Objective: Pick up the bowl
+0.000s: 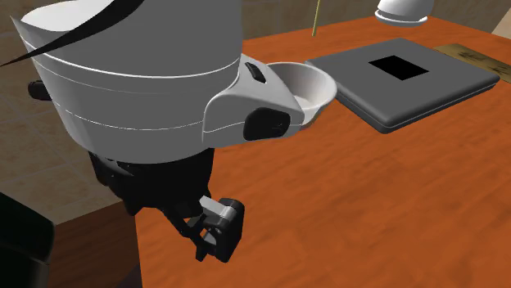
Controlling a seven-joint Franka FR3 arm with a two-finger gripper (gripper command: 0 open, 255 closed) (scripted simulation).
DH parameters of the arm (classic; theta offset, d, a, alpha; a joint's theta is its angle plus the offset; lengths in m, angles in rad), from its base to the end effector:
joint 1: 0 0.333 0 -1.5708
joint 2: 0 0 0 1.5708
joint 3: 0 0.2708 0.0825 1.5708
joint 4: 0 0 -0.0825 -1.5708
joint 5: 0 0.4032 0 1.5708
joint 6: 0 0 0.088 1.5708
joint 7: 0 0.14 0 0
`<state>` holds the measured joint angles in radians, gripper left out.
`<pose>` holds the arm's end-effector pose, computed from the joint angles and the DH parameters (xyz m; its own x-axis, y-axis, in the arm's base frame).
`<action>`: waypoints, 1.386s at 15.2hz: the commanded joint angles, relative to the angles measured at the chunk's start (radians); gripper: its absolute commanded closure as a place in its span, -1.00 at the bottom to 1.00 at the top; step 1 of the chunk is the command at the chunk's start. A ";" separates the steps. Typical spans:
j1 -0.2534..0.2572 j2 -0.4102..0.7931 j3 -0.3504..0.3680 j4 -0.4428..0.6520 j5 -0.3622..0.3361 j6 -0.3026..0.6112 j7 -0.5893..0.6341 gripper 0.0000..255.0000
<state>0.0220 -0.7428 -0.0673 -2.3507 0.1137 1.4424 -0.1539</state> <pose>0.3477 -0.0003 0.5043 0.9796 0.1461 -0.1380 0.1200 -0.9760 -0.1817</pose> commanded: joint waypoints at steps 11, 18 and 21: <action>0.020 0.372 -0.073 0.269 0.052 0.135 -0.096 -1.00; 0.024 0.637 -0.117 0.534 0.126 0.147 -0.165 -1.00; 0.017 0.756 -0.131 0.672 0.166 0.131 -0.192 -1.00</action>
<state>0.0432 -0.0276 -0.1912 -1.7244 0.2662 1.5774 -0.3326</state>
